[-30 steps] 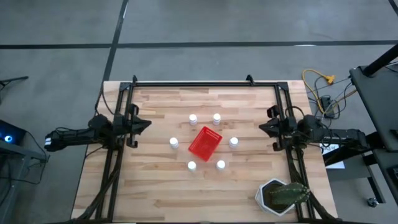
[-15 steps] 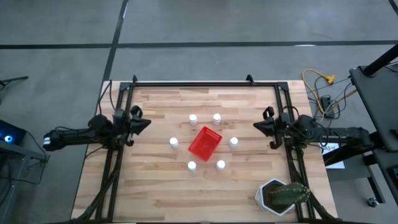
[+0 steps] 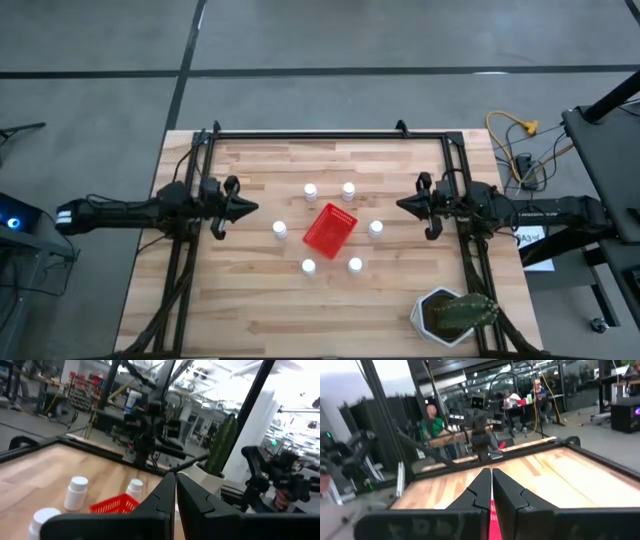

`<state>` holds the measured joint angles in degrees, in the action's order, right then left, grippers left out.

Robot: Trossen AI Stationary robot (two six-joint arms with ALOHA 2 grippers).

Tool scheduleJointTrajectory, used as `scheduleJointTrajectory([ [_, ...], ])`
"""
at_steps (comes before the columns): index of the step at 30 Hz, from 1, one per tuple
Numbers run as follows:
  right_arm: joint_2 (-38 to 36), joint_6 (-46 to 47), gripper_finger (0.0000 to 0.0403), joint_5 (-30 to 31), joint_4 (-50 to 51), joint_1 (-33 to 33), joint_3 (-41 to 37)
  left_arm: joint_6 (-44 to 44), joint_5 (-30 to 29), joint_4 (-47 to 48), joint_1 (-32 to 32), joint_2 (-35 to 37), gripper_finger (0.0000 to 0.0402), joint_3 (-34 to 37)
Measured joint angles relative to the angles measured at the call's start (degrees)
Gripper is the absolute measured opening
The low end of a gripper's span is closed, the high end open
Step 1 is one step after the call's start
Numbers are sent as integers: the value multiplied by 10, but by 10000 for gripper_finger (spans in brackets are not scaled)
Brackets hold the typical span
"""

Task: Pick and place pill bottles into a basket
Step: Put the white pill bottle into the red basket

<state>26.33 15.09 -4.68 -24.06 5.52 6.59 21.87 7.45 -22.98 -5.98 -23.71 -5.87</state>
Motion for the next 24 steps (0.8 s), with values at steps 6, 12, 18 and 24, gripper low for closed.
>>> scheduleJointTrajectory([
  [6, 28, -4, 9, -1, 179, 0, 94, -29, 13, 0, 0, -37, 0, -35],
  [12, 45, 9, 9, 18, 373, 1, 209, -78, 15, 117, 0, -49, 0, -103],
  [18, 59, -15, 8, 19, 417, 1, 283, -125, 8, 283, 0, -50, 0, -185],
  [24, 64, -31, 9, 19, 423, 1, 307, -137, -7, 296, 0, -46, 0, -217],
])
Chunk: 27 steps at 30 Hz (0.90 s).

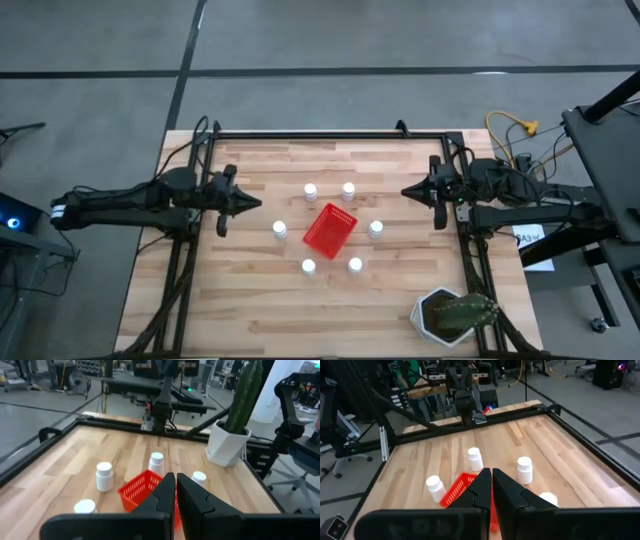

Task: Pick and place pill bottles into a basket
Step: Put the white pill bottle into the red basket

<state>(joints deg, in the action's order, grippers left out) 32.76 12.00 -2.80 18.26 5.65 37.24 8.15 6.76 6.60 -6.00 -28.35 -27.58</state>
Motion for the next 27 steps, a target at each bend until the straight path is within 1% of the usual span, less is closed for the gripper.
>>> scheduleJointTrajectory([
  [6, 18, 43, 9, 0, 1, 0, 0, 5, -2, 1, 0, -2, 0, -2],
  [10, 46, 73, 9, 0, 5, 0, 0, 6, -26, 6, 0, -6, 0, -2],
  [14, 73, 92, 17, 0, 4, 0, -1, 5, -31, 5, 0, -8, 0, -2],
  [19, 94, 114, 55, -5, 2, 0, -1, 5, -31, 25, 0, -1, 0, -2],
  [21, 100, 112, 74, -16, 3, 0, 4, 6, -31, 34, 0, 3, 0, -2],
  [27, 128, 92, 120, -17, 14, 0, 23, 6, -31, 35, 0, 8, 0, -2],
])
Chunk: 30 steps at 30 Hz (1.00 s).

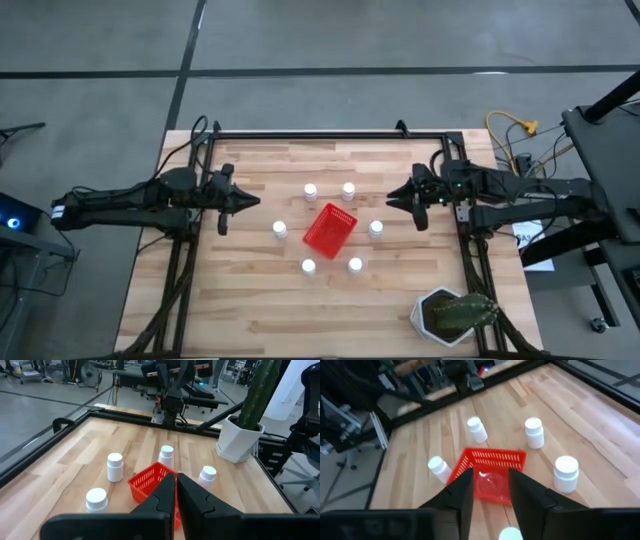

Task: Pick and place pill bottles into a basket
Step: Put the white pill bottle into the red basket

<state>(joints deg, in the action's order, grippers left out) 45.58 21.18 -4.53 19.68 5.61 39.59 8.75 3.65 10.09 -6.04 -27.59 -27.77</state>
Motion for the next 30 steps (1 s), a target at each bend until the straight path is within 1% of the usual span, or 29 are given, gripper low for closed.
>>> scheduleJointTrajectory([
  [8, 59, -11, 176, -7, 20, -1, 25, 0, -1, 0, 0, 0, 0, 0],
  [13, 88, -17, 212, -6, 66, -1, 67, 0, -1, 0, 0, 0, 0, 0],
  [16, 101, -18, 226, -14, 96, -1, 90, 0, -3, 0, 0, 0, 0, 0],
  [21, 118, -38, 238, -19, 142, -1, 120, -1, -12, 0, 0, 0, 0, 0],
  [30, 142, -50, 235, -17, 144, -1, 165, -1, -13, 0, 0, 0, 0, 0],
])
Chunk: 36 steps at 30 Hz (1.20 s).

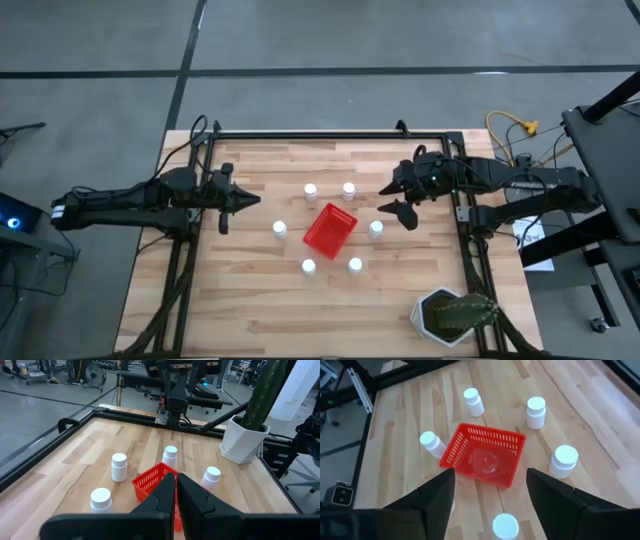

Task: Pick and place pill bottles into a basket
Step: Put the white pill bottle into the red basket

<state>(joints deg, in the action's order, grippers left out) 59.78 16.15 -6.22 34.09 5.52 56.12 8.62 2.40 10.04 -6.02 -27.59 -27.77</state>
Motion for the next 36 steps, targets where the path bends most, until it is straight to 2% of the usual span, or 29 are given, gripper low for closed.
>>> scheduleJointTrajectory([
  [6, 16, -36, 233, 2, 0, 0, 17, 0, 0, 0, 0, 0, 0, 0],
  [16, 43, -12, 230, 2, 4, 0, 40, 0, 0, -1, 0, 0, 0, 0],
  [36, 106, -88, 229, 4, 17, 2, 47, 0, -1, -1, 0, 0, 0, 0],
])
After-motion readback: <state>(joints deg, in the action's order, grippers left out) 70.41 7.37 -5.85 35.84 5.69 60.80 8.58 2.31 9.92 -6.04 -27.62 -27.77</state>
